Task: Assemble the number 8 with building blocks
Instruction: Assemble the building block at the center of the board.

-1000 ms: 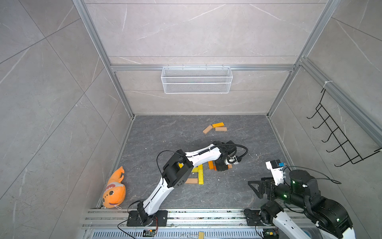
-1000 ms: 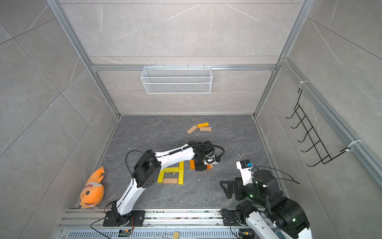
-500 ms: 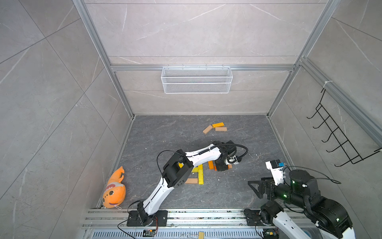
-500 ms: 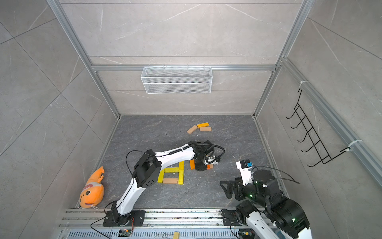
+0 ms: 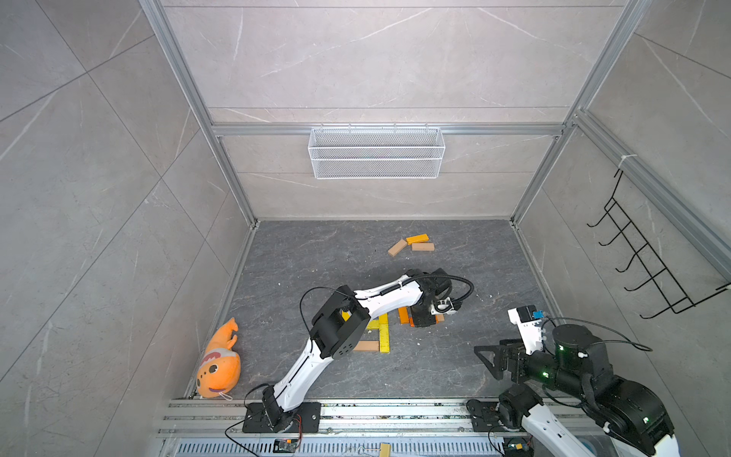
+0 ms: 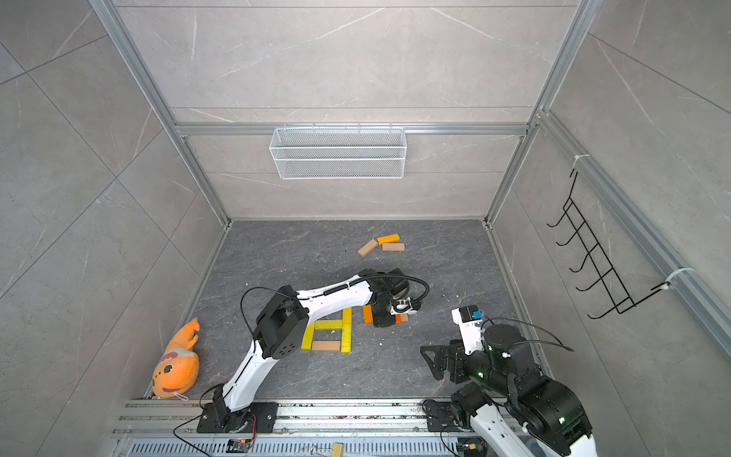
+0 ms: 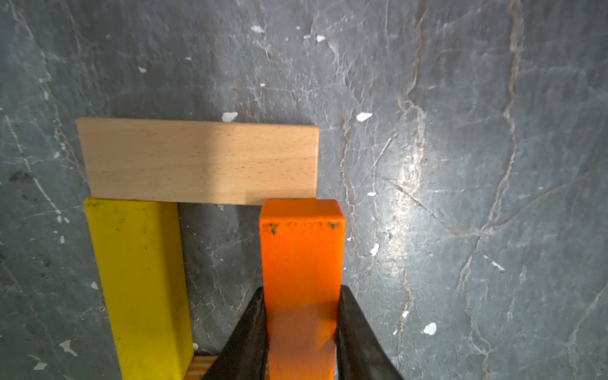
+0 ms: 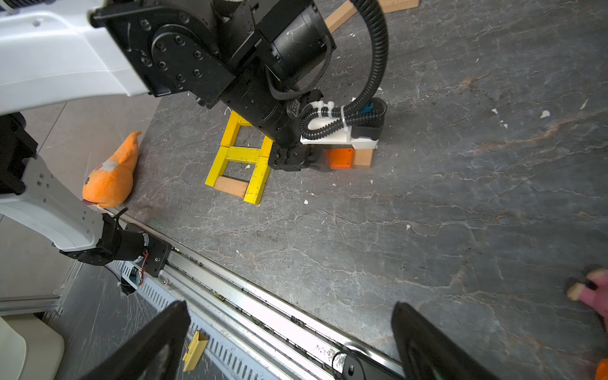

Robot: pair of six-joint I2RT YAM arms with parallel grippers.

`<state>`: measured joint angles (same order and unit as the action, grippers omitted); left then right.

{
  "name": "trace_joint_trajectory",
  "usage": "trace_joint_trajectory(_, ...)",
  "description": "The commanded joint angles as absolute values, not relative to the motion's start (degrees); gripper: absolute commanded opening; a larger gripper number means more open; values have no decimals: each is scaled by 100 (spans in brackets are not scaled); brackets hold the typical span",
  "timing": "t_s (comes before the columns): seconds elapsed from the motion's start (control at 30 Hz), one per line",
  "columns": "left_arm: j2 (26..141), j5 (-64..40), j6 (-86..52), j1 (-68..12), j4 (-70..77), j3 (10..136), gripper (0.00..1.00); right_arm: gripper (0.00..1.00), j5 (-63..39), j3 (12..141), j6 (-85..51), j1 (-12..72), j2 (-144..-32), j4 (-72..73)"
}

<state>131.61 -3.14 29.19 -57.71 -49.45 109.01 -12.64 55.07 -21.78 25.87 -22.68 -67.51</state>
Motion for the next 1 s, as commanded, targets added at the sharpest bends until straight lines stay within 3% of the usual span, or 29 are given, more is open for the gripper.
trace_joint_trajectory(0.0, 13156, -334, 3028, -5741, -5068, 10848, 31, 99, -1178, 5458, -2154, 2620, -2324, -6785)
trace_joint_trajectory(0.63, 13100, -336, 3059, -5740, -5097, 10773, 31, 99, -1165, 5445, -2153, 2619, -2329, -6776)
trace_joint_trajectory(0.97, 13174, -411, 3085, -5739, -5110, 10837, 42, 99, -1156, 5449, -2153, 2619, -2327, -6777)
